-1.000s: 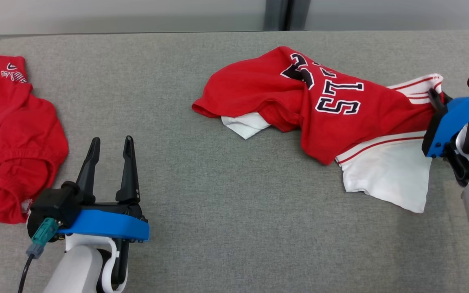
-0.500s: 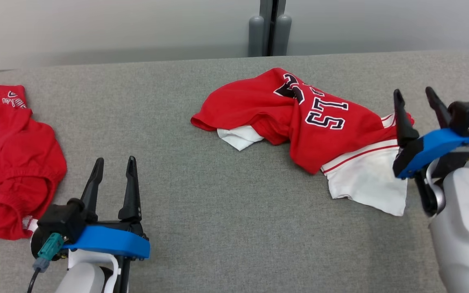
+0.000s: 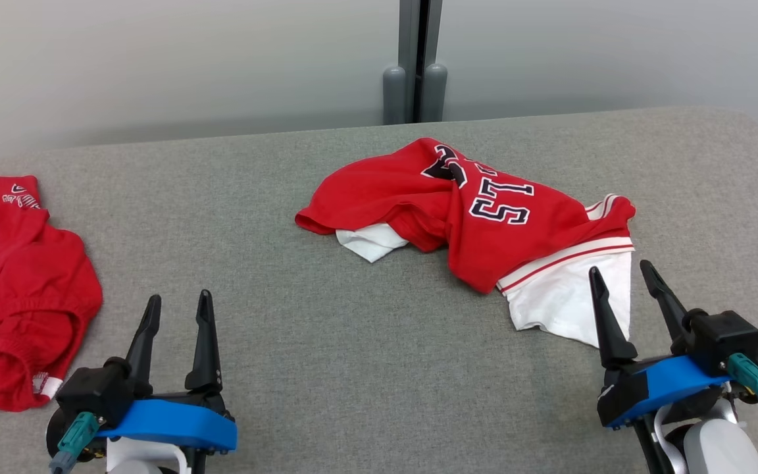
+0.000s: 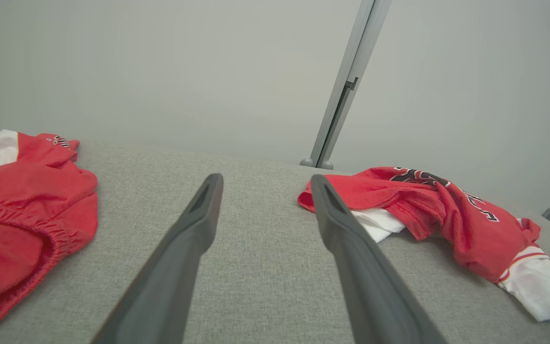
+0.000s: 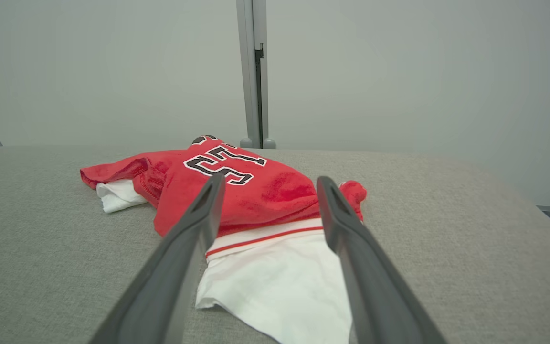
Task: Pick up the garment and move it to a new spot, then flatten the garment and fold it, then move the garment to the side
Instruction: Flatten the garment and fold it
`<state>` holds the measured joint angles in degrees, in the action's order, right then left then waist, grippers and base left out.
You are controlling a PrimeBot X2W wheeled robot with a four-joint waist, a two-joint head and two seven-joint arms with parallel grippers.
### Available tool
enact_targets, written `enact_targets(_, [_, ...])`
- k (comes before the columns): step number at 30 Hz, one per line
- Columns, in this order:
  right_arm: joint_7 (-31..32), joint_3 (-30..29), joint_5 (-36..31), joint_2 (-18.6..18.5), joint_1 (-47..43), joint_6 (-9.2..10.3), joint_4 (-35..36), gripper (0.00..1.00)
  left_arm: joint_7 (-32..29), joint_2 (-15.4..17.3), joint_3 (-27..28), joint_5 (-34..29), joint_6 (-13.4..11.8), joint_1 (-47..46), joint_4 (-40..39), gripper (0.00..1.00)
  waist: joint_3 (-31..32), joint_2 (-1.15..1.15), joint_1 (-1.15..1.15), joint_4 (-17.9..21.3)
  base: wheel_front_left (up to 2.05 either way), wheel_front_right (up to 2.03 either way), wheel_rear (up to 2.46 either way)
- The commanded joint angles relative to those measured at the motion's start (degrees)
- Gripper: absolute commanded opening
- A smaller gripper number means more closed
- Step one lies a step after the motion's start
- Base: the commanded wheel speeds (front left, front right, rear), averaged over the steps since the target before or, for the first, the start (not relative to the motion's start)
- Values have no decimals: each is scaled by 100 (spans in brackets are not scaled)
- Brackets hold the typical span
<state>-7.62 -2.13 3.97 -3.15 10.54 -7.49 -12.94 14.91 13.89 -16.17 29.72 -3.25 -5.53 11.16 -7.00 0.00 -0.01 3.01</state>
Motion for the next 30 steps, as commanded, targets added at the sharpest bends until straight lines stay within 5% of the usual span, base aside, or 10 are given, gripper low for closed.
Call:
enact_targets(1, [66, 36, -13, 20, -143, -1, 180, 100, 28, 22, 27, -20, -34, 43, -41, 100, -6, 0, 1, 18, 0, 0, 0])
enact_targets(8, [335, 221, 199, 23, -398, -1, 736, 100, -115, 16, -152, -122, 9, -107, -112, 100, -90, 0, 1, 87, 0, 0, 0])
enact_targets(21, [282, 631, 383, 24, -94, -1, 834, 100, -1646, -685, -1062, 360, 834, -1780, 1160, 100, -627, 0, 1, 698, 0, 0, 0])
enact_targets(30, [-9, 964, 659, 23, 135, -1, 576, 100, -2171, -880, -815, 775, 652, -2774, 2083, 100, -1025, 0, 1, 1288, 0, 0, 0])
